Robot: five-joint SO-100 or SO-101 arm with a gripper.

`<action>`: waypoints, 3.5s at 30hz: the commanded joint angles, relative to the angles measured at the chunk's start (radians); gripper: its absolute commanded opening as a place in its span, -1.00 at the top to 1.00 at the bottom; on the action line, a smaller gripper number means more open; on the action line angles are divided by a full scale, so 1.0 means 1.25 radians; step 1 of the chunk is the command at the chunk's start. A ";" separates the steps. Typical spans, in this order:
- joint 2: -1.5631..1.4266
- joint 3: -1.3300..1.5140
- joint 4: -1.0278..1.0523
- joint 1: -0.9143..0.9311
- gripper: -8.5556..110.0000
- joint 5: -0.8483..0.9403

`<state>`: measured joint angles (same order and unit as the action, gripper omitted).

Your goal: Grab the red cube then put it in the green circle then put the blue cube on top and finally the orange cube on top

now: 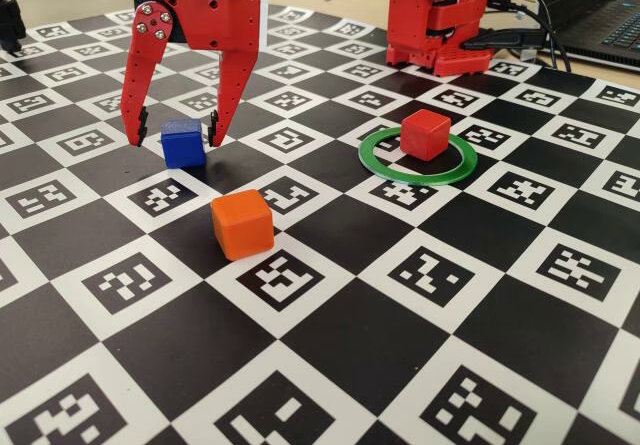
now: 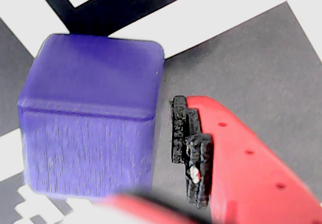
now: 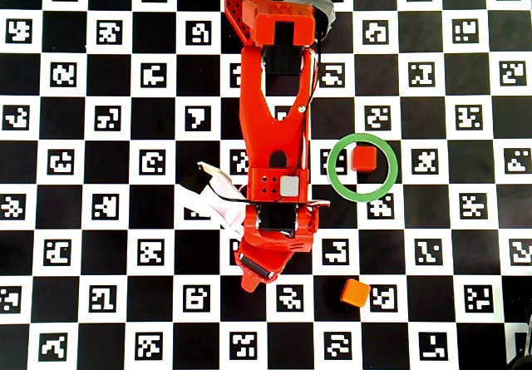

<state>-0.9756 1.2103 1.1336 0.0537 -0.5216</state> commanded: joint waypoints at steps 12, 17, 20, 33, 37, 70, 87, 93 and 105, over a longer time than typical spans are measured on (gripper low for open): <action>-0.043 0.018 -0.048 0.010 0.63 -0.002; -0.056 0.021 -0.053 0.010 0.77 -0.005; -0.085 0.021 -0.049 0.010 0.78 -0.002; -0.360 0.076 0.066 0.007 0.78 0.027; -0.481 0.140 0.102 -0.009 0.79 0.047; -0.744 0.281 0.269 -0.409 0.80 0.080; -0.707 0.507 0.091 -0.444 0.80 0.060; -0.682 0.549 0.047 -0.452 0.80 0.054; -0.669 0.617 0.000 -0.454 0.80 0.045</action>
<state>-1.7917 1.9834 1.1505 -0.5031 -0.4617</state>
